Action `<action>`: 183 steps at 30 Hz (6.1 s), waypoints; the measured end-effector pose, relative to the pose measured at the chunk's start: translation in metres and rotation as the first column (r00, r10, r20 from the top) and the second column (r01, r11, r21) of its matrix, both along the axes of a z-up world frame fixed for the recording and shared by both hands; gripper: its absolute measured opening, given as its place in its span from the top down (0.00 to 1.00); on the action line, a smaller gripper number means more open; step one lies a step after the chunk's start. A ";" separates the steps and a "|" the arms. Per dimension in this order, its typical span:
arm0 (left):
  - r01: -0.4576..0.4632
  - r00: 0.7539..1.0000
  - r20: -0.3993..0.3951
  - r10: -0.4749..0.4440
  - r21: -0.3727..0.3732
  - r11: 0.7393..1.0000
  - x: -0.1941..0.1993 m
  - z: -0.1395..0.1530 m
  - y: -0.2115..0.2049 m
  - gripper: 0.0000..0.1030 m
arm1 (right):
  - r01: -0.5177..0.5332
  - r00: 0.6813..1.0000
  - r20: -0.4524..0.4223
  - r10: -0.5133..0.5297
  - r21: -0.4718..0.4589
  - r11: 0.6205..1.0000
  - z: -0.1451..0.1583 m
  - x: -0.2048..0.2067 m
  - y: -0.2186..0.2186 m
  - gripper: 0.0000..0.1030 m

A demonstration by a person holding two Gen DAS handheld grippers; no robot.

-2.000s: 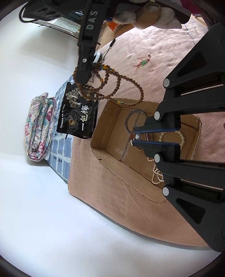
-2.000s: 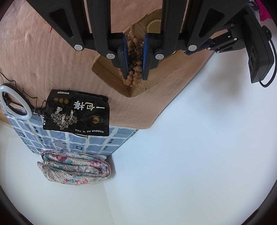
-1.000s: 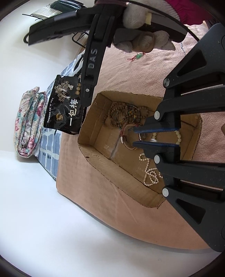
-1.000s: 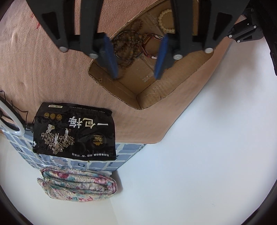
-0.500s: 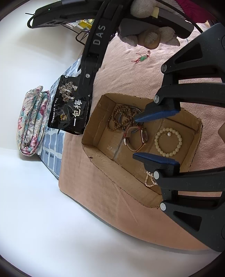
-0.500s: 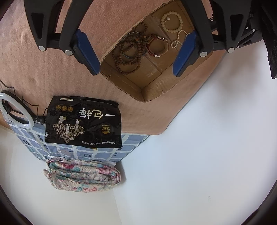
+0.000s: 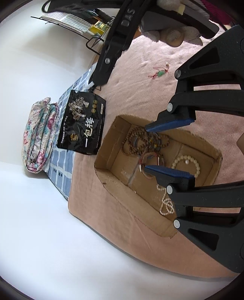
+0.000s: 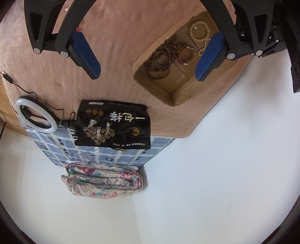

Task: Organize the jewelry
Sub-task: 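Move both open grippers toward the jade pendant and remaining pearl, then close the right gripper on the pearl while the left gripper grasps the jade pendant, then carry the jade pendant and pearl in both grippers over the box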

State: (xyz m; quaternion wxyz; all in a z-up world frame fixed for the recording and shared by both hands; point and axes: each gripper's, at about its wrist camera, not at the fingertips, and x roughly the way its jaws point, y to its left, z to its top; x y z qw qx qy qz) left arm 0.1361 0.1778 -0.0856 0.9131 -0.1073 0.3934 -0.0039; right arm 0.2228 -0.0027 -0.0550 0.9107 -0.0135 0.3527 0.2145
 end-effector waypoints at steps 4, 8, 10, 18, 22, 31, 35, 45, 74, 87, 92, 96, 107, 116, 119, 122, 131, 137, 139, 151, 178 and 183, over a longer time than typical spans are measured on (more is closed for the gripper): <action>0.020 1.000 0.014 -0.020 0.005 1.000 0.002 0.001 -0.012 0.65 | 0.030 0.999 0.023 -0.030 0.000 1.000 0.009 -0.007 -0.024 0.00; 0.050 0.998 0.023 -0.050 0.004 0.999 0.005 0.001 -0.027 0.65 | 0.072 0.997 0.037 -0.072 -0.006 0.997 0.012 -0.012 -0.053 0.00; 0.059 0.998 0.034 -0.059 0.010 0.998 0.005 0.002 -0.034 0.65 | 0.093 0.995 0.035 -0.092 -0.005 0.996 0.011 -0.015 -0.069 0.00; 0.150 0.989 0.004 -0.150 0.004 0.989 0.016 -0.005 -0.073 0.65 | 0.172 0.985 0.025 -0.172 0.005 0.985 0.002 -0.029 -0.142 0.00; 0.195 0.981 -0.006 -0.195 0.010 0.981 0.022 -0.007 -0.095 0.65 | 0.197 0.980 0.000 -0.197 -0.032 0.980 -0.014 -0.035 -0.175 0.00; 0.279 0.960 -0.038 -0.279 -0.005 0.960 0.036 -0.020 -0.140 0.65 | 0.151 0.982 -0.094 -0.165 -0.140 0.979 -0.062 -0.044 -0.217 0.07; 0.307 0.950 -0.060 -0.307 -0.003 0.952 0.044 -0.027 -0.157 0.65 | 0.115 0.976 -0.173 -0.135 -0.124 0.986 -0.090 -0.043 -0.224 0.12; 0.321 0.940 -0.111 -0.323 -0.037 0.946 0.059 -0.046 -0.171 0.65 | -0.062 0.969 -0.245 0.023 -0.151 0.987 -0.134 -0.034 -0.204 0.34; 0.333 0.922 -0.181 -0.342 -0.079 0.940 0.075 -0.077 -0.187 0.65 | -0.152 0.968 -0.229 0.104 -0.207 0.966 -0.161 -0.012 -0.180 0.75; 0.306 0.911 -0.243 -0.335 -0.150 0.940 0.085 -0.099 -0.201 0.65 | -0.116 0.977 -0.202 0.063 -0.261 0.958 -0.160 -0.009 -0.188 0.95; 0.301 0.910 -0.249 -0.332 -0.157 0.941 0.091 -0.105 -0.210 0.65 | -0.082 0.979 -0.202 0.028 -0.265 0.961 -0.159 -0.006 -0.199 0.95; 0.301 0.905 -0.263 -0.333 -0.157 0.941 0.095 -0.113 -0.221 0.65 | -0.059 0.979 -0.204 0.004 -0.265 0.962 -0.159 -0.006 -0.212 0.95; 0.365 0.899 -0.254 -0.356 -0.014 0.931 0.094 -0.123 -0.253 0.65 | -0.049 0.977 -0.213 -0.003 -0.239 0.970 -0.160 -0.003 -0.222 0.95; 0.421 0.890 -0.233 -0.392 0.093 0.902 0.085 -0.123 -0.260 0.79 | -0.046 0.977 -0.213 -0.008 -0.245 0.968 -0.160 -0.003 -0.222 0.95; 0.429 0.887 -0.232 -0.400 0.094 0.898 0.084 -0.122 -0.258 0.86 | -0.044 0.977 -0.214 -0.010 -0.246 0.968 -0.160 -0.003 -0.221 0.95; 0.425 0.889 -0.227 -0.397 0.088 0.901 0.083 -0.120 -0.256 0.87 | -0.044 0.977 -0.213 -0.010 -0.247 0.968 -0.159 -0.004 -0.221 0.95; 0.420 0.896 -0.191 -0.401 0.074 0.904 0.079 -0.105 -0.254 0.87 | -0.034 0.976 -0.216 -0.019 -0.237 0.971 -0.155 -0.009 -0.223 0.94; 0.412 0.902 -0.172 -0.396 0.068 0.909 0.077 -0.096 -0.250 0.87 | -0.015 0.977 -0.211 -0.037 -0.242 0.970 -0.148 -0.015 -0.226 0.94; 0.410 0.904 -0.165 -0.395 0.065 0.910 0.075 -0.092 -0.248 0.87 | -0.009 0.977 -0.207 -0.043 -0.244 0.970 -0.144 -0.018 -0.227 0.94; 0.372 0.926 -0.091 -0.367 0.039 0.928 0.060 -0.057 -0.220 0.87 | 0.010 0.990 -0.136 -0.044 -0.246 0.969 -0.104 -0.033 -0.207 0.94; 0.142 0.989 0.044 -0.142 0.009 0.990 0.025 0.002 -0.082 0.87 | -0.088 0.996 0.012 0.091 -0.175 0.981 -0.030 -0.054 -0.078 0.94; 0.101 0.993 0.053 -0.102 0.021 0.995 0.017 0.005 -0.053 0.87 | -0.121 0.992 0.021 0.125 -0.152 0.981 -0.026 -0.053 -0.051 0.94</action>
